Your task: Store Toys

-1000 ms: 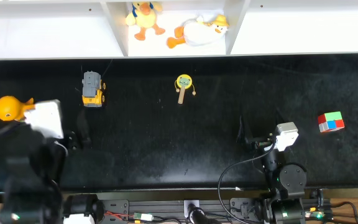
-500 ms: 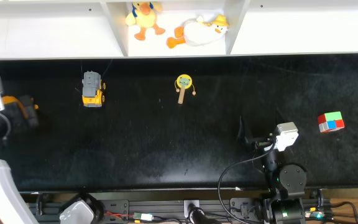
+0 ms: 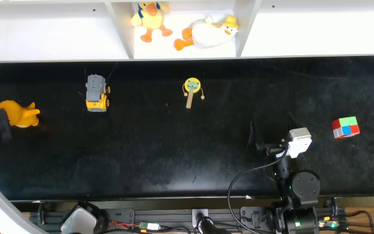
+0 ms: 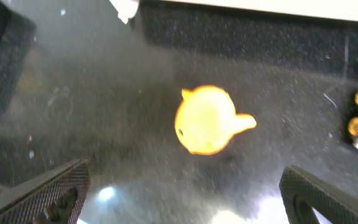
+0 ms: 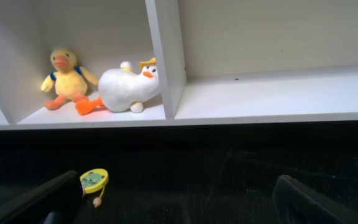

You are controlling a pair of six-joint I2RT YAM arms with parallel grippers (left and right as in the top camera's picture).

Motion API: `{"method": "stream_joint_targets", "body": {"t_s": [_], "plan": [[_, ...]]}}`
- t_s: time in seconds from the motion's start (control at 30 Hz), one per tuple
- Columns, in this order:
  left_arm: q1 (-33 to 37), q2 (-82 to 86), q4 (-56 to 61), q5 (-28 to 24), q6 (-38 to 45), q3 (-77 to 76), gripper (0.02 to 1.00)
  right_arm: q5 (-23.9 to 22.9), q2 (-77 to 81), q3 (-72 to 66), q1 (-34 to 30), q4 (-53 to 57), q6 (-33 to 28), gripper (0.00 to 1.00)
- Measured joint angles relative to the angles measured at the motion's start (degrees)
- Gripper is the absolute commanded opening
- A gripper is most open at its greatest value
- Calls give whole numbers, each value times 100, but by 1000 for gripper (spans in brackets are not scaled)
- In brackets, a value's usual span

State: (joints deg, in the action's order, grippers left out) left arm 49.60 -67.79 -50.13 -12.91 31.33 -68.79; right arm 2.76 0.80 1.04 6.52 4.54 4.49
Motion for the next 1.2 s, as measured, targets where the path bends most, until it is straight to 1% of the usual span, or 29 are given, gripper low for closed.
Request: {"method": "stream_joint_targets", "body": {"t_s": [0.13, 0.3, 0.53, 0.77, 0.97, 1.2], "plan": [[0, -588, 767, -155, 44, 223, 998, 2, 0, 0, 0, 0, 0, 996], [0, -916, 1167, -289, 35, 557, 998, 0, 0, 0, 0, 0, -4, 993], [0, -938, 1755, -494, 35, 1246, 998, 2, 0, 0, 0, 0, -2, 996], [-17, -986, 1978, -555, 37, 1370, 998, 2, 0, 0, 0, 0, -2, 993], [-306, -1327, 2175, -551, 37, 1377, 998, 0, 0, 0, 0, 0, -2, 996], [-350, -1344, 2061, -304, 37, 1381, 998, 0, 0, 0, 0, 0, 0, 996]]}}
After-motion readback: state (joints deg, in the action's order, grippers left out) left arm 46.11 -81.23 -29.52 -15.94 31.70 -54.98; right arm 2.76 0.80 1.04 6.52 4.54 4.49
